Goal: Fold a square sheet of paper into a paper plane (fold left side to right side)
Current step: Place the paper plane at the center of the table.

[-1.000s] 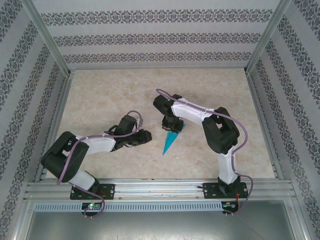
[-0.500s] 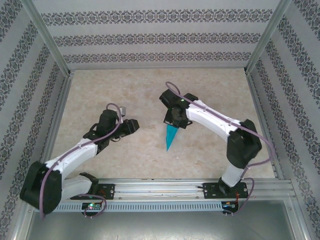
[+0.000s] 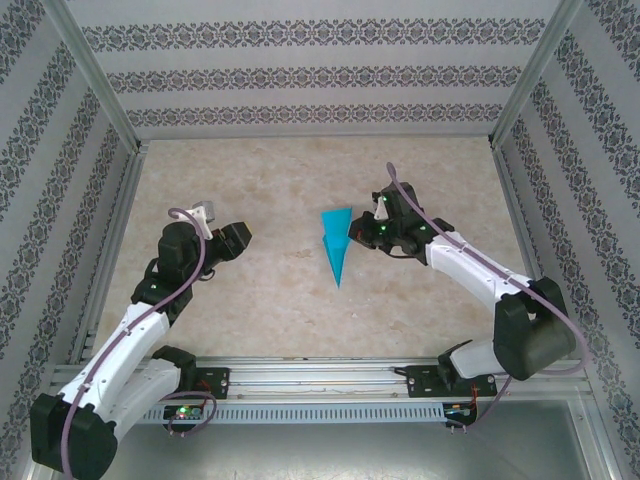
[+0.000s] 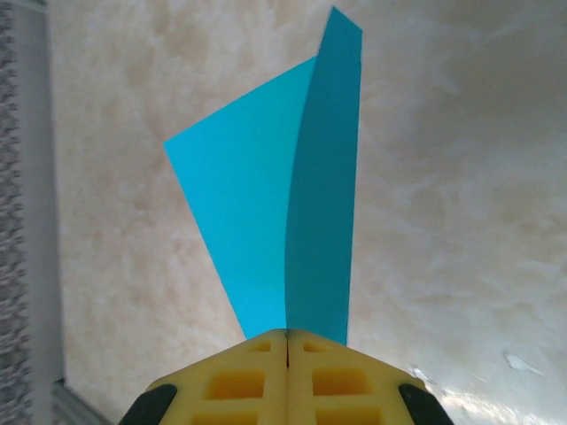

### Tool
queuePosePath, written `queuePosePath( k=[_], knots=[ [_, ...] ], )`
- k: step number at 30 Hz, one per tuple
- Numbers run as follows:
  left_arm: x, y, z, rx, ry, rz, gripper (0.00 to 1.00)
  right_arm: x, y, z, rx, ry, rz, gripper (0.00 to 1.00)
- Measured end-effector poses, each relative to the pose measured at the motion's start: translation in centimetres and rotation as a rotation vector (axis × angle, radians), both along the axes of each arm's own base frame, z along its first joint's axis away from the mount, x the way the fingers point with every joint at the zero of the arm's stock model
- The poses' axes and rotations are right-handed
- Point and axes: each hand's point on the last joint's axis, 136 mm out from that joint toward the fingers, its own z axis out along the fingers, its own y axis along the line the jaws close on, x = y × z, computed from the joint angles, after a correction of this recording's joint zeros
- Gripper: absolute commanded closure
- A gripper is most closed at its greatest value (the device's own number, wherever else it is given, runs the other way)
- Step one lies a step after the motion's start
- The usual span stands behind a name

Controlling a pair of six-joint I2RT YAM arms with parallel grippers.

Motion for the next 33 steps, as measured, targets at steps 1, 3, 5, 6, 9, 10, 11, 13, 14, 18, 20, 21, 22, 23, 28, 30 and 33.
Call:
queuePosePath(
  k=[1,3,5,6,9,10,11,13,14,18,20,21,22,23,28,30,33],
  knots=[
    [0.1,0.1,-0.1,0.0,0.003,0.003,0.5,0.1,0.5,0.0,0.031,-0.006,0.025,1.0],
    [0.2,0.1,-0.3,0.002,0.011,0.004,0.5,0.2,1.7,0.0,0.084,-0.02,0.073,1.0],
    [0.3,0.0,-0.5,0.002,0.021,0.0,0.51,0.3,3.0,-0.4,0.122,-0.023,0.116,1.0],
    [0.4,-0.1,-0.6,0.002,0.027,-0.001,0.51,0.3,3.7,-0.9,0.134,-0.02,0.134,1.0],
    [0.6,-0.2,-1.0,-0.001,0.044,-0.008,0.51,-0.2,6.1,-2.8,0.156,0.009,0.197,1.0],
    [0.6,-0.3,-1.1,-0.003,0.05,-0.01,0.52,-0.6,7.0,-3.6,0.16,0.025,0.218,1.0],
    [0.7,-0.2,-1.2,-0.005,0.056,-0.009,0.52,-0.8,7.6,-4.3,0.163,0.04,0.229,1.0],
    [0.8,-0.3,-1.4,-0.009,0.065,-0.009,0.52,-1.4,8.8,-5.9,0.164,0.067,0.256,1.0],
    [0.8,-0.4,-1.4,-0.011,0.068,-0.011,0.53,-1.5,9.2,-6.5,0.164,0.077,0.264,1.0],
    [0.9,-0.5,-1.7,-0.01,0.08,-0.015,0.53,-1.5,9.4,-9.1,0.151,0.123,0.259,1.0],
    [0.9,-0.5,-1.9,-0.009,0.092,-0.019,0.53,-1.4,9.3,-9.6,0.146,0.128,0.255,1.0],
    [0.8,-0.6,-2.0,-0.008,0.1,-0.021,0.53,-1.3,9.2,-9.6,0.146,0.126,0.252,1.0],
    [0.8,-0.6,-2.2,-0.007,0.105,-0.022,0.53,-1.1,9.1,-9.5,0.146,0.12,0.246,1.0],
    [0.7,-0.6,-2.3,-0.007,0.109,-0.024,0.53,-0.9,9.1,-9.5,0.148,0.114,0.244,0.99],
    [0.8,-0.7,-2.7,-0.005,0.125,-0.028,0.53,-0.5,8.6,-9.6,0.143,0.109,0.226,0.94],
    [0.9,-0.7,-3.0,-0.005,0.134,-0.03,0.53,-0.5,8.3,-9.9,0.139,0.115,0.218,0.92],
    [0.9,-0.8,-3.4,-0.002,0.147,-0.03,0.53,-0.7,8.0,-10.3,0.129,0.123,0.212,0.86]
  ],
)
